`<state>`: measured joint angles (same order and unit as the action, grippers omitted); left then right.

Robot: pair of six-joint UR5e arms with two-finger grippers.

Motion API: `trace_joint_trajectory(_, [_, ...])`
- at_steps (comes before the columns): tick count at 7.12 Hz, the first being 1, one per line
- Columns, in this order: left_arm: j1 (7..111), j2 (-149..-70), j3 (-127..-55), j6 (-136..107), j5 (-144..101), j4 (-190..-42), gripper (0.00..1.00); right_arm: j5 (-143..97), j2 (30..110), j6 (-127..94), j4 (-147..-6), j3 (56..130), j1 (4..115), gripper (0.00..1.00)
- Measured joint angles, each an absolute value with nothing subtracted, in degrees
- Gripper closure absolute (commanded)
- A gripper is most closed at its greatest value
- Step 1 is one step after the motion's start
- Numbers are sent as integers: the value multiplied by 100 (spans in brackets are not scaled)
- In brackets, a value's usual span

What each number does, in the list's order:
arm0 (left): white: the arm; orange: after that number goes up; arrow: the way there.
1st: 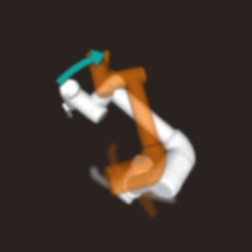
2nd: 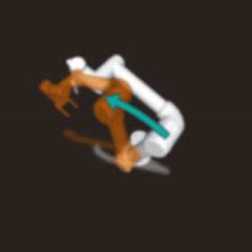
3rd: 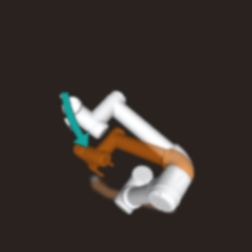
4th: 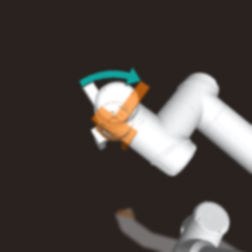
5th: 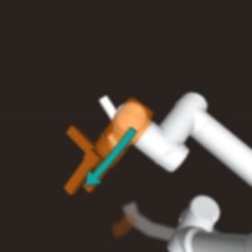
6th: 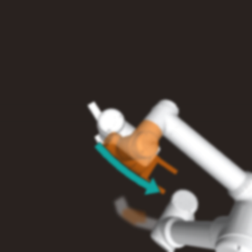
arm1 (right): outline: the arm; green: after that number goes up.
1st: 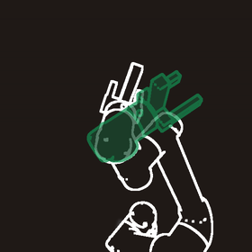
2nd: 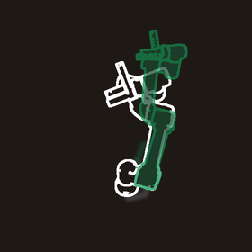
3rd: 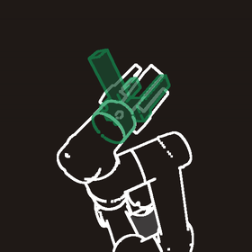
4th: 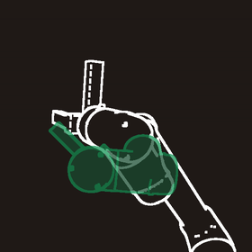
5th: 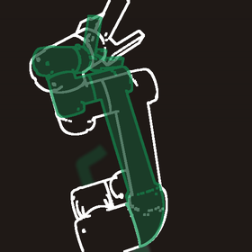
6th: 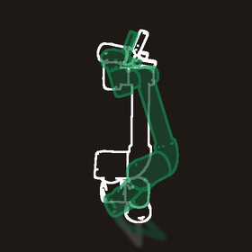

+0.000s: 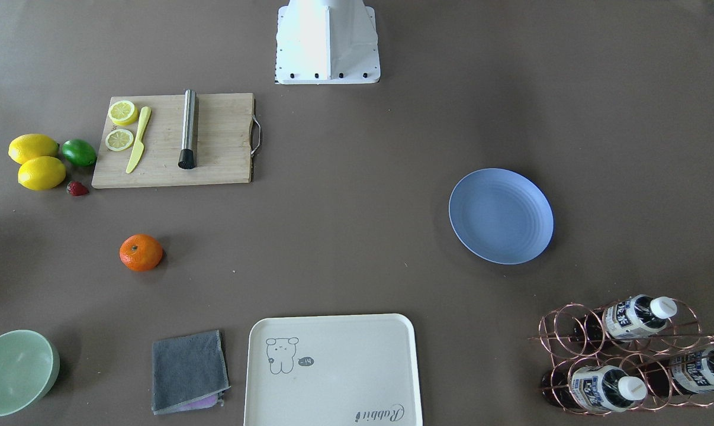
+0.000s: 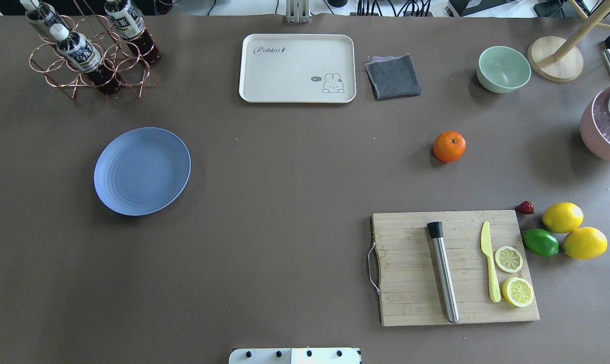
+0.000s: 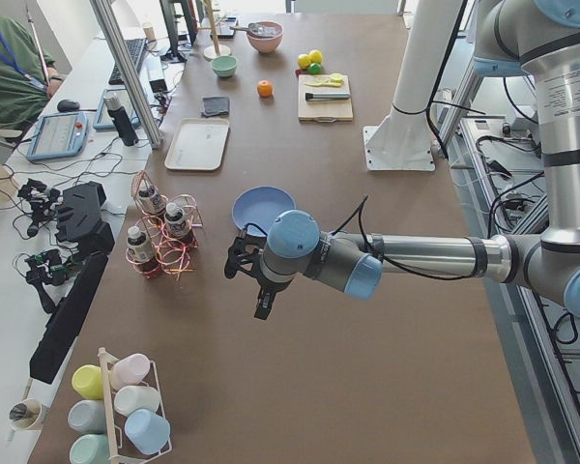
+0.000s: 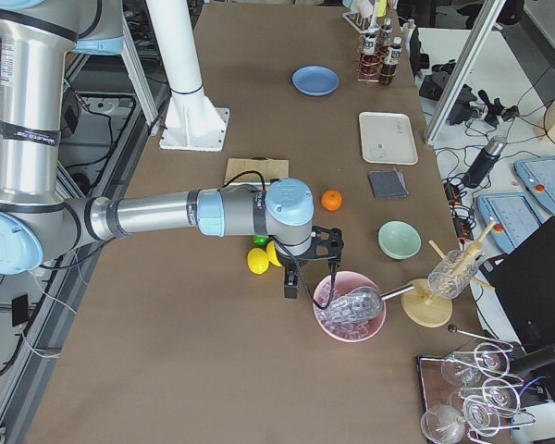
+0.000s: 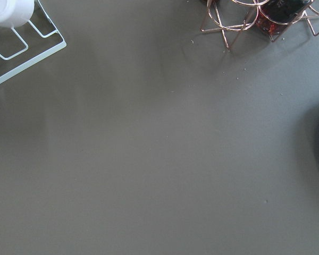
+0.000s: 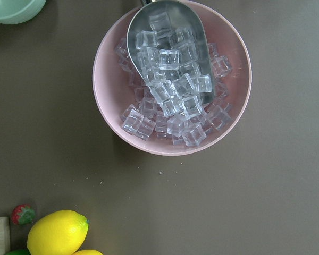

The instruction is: Pick orange to plate

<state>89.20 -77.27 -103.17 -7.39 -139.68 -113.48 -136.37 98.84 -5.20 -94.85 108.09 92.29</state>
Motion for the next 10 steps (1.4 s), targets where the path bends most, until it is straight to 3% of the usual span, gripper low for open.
trace_joint_trajectory(3, [8493,-7853,-10317,-1435,-13912,-11578,2,-13656,9818,-514,-9482,10807,9229,0])
trace_joint_trajectory(10, [5332,-8609,-9933,-6323,-12162,-13971,2,-13955,9865,-524,-9095,10689,9229,0])
